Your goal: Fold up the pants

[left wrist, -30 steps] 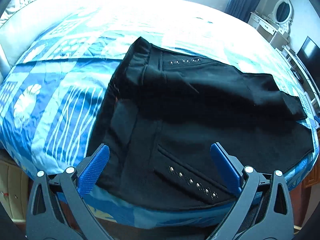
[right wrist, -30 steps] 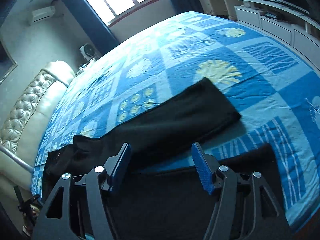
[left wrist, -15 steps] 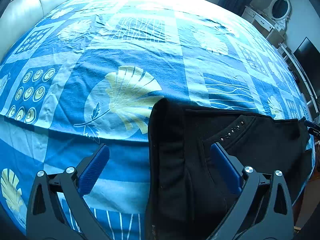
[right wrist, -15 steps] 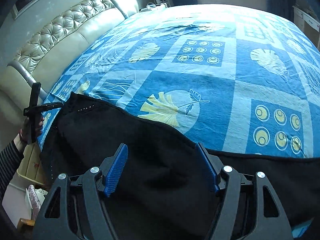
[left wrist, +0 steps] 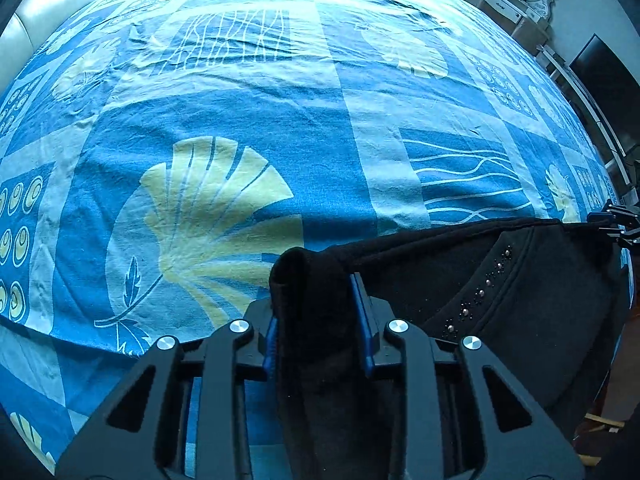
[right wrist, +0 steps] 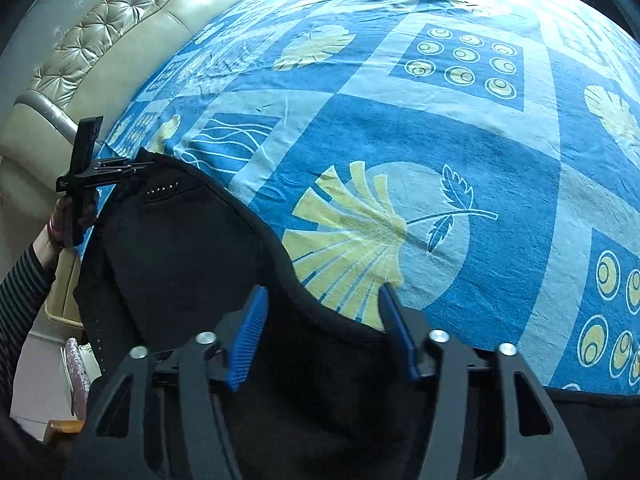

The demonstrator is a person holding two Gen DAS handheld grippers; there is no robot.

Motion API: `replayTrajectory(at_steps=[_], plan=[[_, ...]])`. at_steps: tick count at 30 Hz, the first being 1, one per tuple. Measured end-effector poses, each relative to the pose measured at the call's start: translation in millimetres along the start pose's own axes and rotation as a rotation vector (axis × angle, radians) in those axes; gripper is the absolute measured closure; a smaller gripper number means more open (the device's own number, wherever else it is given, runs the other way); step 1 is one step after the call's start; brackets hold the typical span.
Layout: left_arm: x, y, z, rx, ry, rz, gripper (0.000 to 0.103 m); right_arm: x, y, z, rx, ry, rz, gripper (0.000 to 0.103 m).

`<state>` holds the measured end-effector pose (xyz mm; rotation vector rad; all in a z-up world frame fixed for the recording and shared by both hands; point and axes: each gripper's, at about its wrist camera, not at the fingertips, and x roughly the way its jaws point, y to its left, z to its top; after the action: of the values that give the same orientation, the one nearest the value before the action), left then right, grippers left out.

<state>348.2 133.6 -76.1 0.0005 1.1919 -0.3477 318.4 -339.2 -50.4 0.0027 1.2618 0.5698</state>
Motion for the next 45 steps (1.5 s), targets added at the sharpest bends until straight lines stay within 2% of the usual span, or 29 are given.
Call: replayTrajectory(at_steps=[2,8,13,20,23,27,31,32,34,36,38,41,43,45], plan=[[-3.0,-1.1,1.7,-0.006,-0.001,-0.021,0.092,-0.8,4.9,-4.0,-0.029,-0.007,-0.014,0.082],[-42.6,-8.7,-0.5,0.002,-0.098,-0.058,0.096,-51.0,39.0,-26.1,-0.092,-0.183,-0.078,0.084],[-97.5,-11.8,-24.4,-0.037,-0.215,-0.152,0.096,-83.3,80.0,-66.6,-0.182,-0.279,-0.176,0.084],[-153.1,-26.2,-100.0,-0.027,-0.296,-0.184,0.096,-83.7,128.1,-135.6,-0.290,-0.318,-0.316,0.084],[-161.8,-26.0,-140.7,-0.052,-0.304,-0.190,0.096,-72.0,141.2,-165.2,-0.306,-0.300,-0.343,0.084],[-158.7,-11.7,-194.6,-0.138,-0.293,-0.210,0.095,-52.9,151.2,-199.9,-0.324,-0.273,-0.390,0.084],[-142.8,7.0,-235.2,-0.238,-0.261,-0.234,0.089,-33.8,150.5,-225.1,-0.294,-0.244,-0.385,0.084],[-136.2,9.3,-242.5,-0.256,-0.242,-0.220,0.089,-27.9,151.2,-230.0,-0.283,-0.232,-0.382,0.084],[-124.2,15.0,-256.5,-0.293,-0.212,-0.190,0.088,-18.7,153.5,-237.1,-0.281,-0.222,-0.399,0.080],[-118.7,24.3,-272.3,-0.350,-0.198,-0.198,0.086,-19.0,155.4,-243.2,-0.255,-0.230,-0.405,0.075],[-121.5,32.7,-286.8,-0.424,-0.203,-0.229,0.076,-27.5,155.5,-247.5,-0.203,-0.247,-0.370,0.067],[-139.3,35.1,-307.0,-0.513,-0.263,-0.293,0.068,-42.9,155.5,-255.5,-0.117,-0.283,-0.311,0.057],[-150.2,26.7,-312.2,-0.529,-0.293,-0.322,0.062,-52.1,154.1,-260.8,-0.044,-0.318,-0.246,0.054],[-153.6,13.3,-311.3,-0.525,-0.300,-0.342,0.057,-57.6,149.0,-264.4,0.044,-0.345,-0.145,0.052]])
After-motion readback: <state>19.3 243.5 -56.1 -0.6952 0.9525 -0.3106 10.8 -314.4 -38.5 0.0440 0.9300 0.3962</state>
